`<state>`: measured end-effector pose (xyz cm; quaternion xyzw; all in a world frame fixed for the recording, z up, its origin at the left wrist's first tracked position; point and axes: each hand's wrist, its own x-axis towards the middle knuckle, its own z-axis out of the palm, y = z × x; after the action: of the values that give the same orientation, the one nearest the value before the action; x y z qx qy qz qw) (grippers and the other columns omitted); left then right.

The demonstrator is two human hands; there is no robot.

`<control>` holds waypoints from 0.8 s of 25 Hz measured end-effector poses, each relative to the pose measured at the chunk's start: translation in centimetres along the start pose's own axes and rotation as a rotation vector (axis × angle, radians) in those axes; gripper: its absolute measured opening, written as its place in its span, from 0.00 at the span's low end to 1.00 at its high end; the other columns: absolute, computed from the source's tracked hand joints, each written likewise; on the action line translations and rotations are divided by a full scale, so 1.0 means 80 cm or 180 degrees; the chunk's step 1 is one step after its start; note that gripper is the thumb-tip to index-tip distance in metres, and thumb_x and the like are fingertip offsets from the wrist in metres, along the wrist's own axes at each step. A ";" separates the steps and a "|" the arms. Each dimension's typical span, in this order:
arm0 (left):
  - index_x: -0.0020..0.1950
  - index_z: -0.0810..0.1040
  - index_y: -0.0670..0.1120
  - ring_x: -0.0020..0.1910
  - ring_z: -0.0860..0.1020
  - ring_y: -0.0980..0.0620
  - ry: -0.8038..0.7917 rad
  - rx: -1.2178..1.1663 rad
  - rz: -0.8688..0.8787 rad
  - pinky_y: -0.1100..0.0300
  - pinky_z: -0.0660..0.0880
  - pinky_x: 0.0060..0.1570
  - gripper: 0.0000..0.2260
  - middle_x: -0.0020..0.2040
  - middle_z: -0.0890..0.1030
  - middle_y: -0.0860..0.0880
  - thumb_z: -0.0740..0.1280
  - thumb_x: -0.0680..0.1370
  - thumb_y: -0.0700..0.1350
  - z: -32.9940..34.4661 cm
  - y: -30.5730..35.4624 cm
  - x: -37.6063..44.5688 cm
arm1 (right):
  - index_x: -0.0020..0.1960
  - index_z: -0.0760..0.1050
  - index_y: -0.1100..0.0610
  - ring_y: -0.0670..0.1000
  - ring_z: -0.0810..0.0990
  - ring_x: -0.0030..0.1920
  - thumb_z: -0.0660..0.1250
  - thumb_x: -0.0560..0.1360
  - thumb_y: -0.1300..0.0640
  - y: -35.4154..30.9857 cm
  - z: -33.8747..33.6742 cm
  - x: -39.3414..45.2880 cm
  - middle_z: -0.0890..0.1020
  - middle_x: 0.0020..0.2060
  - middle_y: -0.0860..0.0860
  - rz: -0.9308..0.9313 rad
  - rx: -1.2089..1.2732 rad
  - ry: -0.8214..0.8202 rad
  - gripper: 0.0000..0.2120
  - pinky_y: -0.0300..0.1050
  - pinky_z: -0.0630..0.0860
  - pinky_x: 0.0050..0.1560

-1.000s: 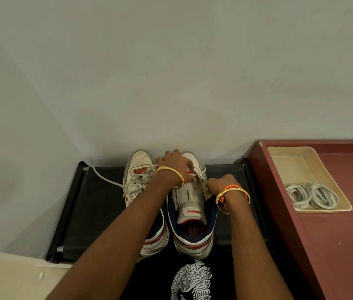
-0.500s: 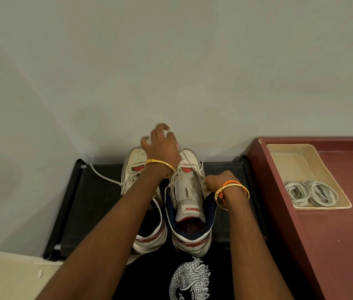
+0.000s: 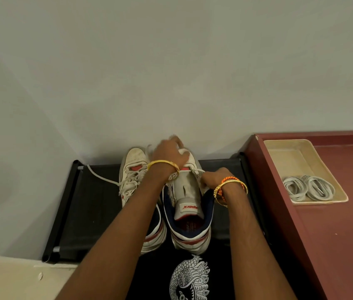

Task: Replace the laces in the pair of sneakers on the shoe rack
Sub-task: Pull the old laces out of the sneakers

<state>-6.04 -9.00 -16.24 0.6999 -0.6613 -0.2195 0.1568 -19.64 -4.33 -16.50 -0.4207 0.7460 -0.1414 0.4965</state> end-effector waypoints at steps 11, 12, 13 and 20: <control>0.52 0.80 0.45 0.63 0.66 0.45 0.0280 0.0522 -0.0172 0.50 0.63 0.60 0.09 0.65 0.64 0.46 0.65 0.75 0.47 0.016 -0.007 0.006 | 0.60 0.73 0.66 0.52 0.74 0.36 0.66 0.74 0.57 -0.005 -0.003 0.004 0.76 0.44 0.58 0.0036 -0.0152 -0.0076 0.18 0.43 0.72 0.32; 0.48 0.80 0.45 0.61 0.67 0.46 0.0595 0.0046 -0.0262 0.51 0.62 0.59 0.06 0.64 0.64 0.47 0.65 0.75 0.43 0.010 -0.006 0.003 | 0.59 0.73 0.66 0.52 0.74 0.35 0.66 0.74 0.57 -0.005 -0.002 0.005 0.76 0.44 0.58 0.0048 -0.0122 -0.0081 0.18 0.43 0.72 0.32; 0.45 0.79 0.45 0.59 0.69 0.47 0.0942 -0.0462 -0.0355 0.54 0.62 0.58 0.04 0.63 0.64 0.47 0.65 0.74 0.39 0.002 -0.004 0.001 | 0.59 0.73 0.66 0.52 0.74 0.35 0.66 0.74 0.57 -0.004 -0.002 0.005 0.76 0.44 0.58 0.0056 -0.0077 -0.0084 0.17 0.44 0.73 0.34; 0.42 0.70 0.48 0.50 0.79 0.46 0.1230 -0.2081 -0.0112 0.56 0.75 0.52 0.07 0.47 0.79 0.47 0.58 0.78 0.38 -0.065 -0.003 0.021 | 0.52 0.73 0.64 0.51 0.73 0.34 0.65 0.74 0.58 -0.003 -0.001 0.004 0.74 0.36 0.55 0.0039 -0.0121 -0.0104 0.10 0.42 0.70 0.30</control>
<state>-3.11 -11.05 -12.13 0.6527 -0.5024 -0.2855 0.4900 -19.62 -4.74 -16.52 -0.4277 0.7428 -0.1174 0.5015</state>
